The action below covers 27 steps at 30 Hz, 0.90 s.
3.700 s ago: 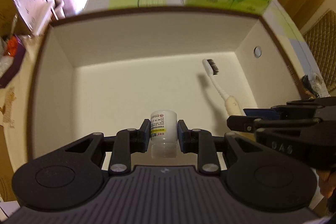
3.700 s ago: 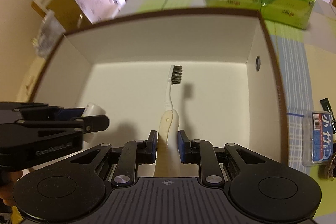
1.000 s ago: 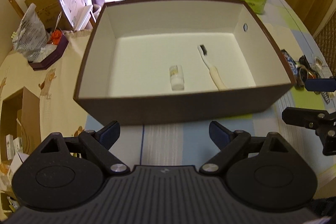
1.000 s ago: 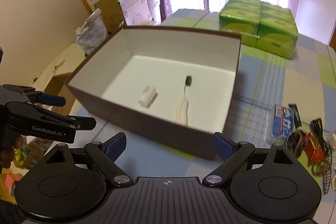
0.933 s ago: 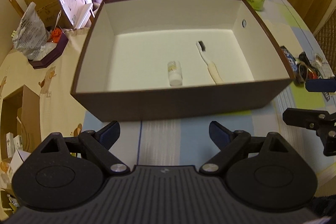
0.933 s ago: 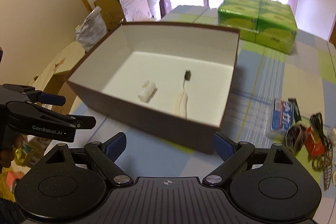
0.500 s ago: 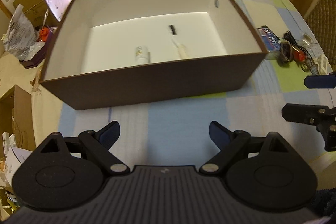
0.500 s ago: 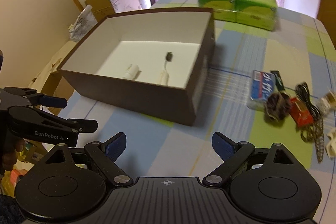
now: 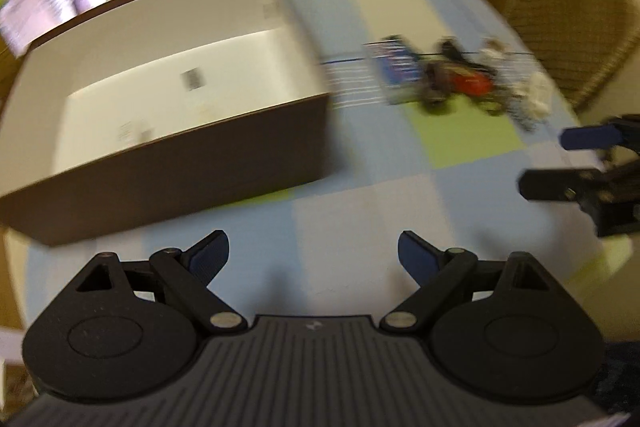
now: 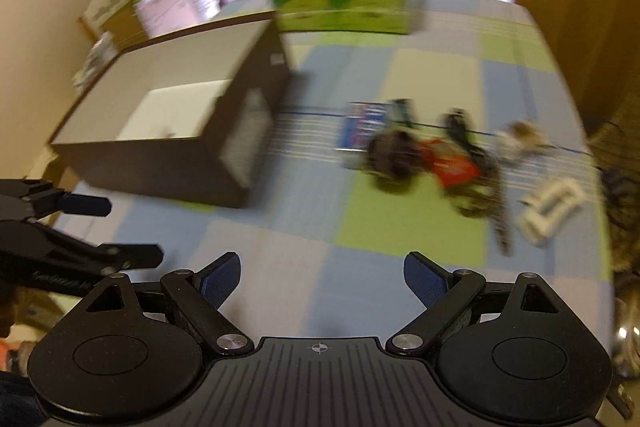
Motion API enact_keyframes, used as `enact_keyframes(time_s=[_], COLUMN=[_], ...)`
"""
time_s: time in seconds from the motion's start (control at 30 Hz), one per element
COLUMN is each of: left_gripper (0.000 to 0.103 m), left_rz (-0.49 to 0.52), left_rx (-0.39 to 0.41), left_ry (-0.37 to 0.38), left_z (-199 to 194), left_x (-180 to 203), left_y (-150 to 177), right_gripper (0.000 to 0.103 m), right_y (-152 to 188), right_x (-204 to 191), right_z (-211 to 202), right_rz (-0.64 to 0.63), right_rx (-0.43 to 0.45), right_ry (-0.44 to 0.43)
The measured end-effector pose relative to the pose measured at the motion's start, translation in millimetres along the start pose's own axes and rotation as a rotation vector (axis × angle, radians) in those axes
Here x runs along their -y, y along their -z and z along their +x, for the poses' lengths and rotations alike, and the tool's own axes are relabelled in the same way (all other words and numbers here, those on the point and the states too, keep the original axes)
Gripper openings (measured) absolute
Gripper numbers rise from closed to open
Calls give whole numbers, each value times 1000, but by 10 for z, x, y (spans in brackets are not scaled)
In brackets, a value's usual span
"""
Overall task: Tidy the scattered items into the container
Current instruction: 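Withdraw both tools from the box back toward the remaining items, then grasp the dark scrunchie with the left tool while the right tool grasps the white claw clip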
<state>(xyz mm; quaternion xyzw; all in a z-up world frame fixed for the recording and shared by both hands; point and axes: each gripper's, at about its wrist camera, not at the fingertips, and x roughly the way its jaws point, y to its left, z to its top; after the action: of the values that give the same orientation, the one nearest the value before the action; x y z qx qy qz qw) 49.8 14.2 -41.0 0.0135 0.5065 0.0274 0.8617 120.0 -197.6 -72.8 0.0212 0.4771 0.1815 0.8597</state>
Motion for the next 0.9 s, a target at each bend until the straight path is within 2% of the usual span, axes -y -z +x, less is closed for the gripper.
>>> enact_keyframes(time_s=[0.2,0.47,0.6,0.7,0.77,0.9], left_gripper=[88,81,80,77,71,69], left_rz=[107,169,206,246,276,323], left_rx=[51,112,136,157,168,165], left_ry=[74,95,103,87,72,28], left_z=[209,472,627,773,885,1105], left_x=[491,889,1024,1126,1173,1224], left_y=[-205,-556,-678,-736,-767,-834], right_gripper=[94,94,94,94,94,94], right_y=[151,224,218,204,189,178], right_x=[562,1134,1374,1545,1643,1797], right_z=[-191,-253,-183,-113,-69,-12], right_rz=[92,183,202,221,234,255], right_rx=[19,54,57,51,45,35], right_ry=[101,177,200,213,215,218])
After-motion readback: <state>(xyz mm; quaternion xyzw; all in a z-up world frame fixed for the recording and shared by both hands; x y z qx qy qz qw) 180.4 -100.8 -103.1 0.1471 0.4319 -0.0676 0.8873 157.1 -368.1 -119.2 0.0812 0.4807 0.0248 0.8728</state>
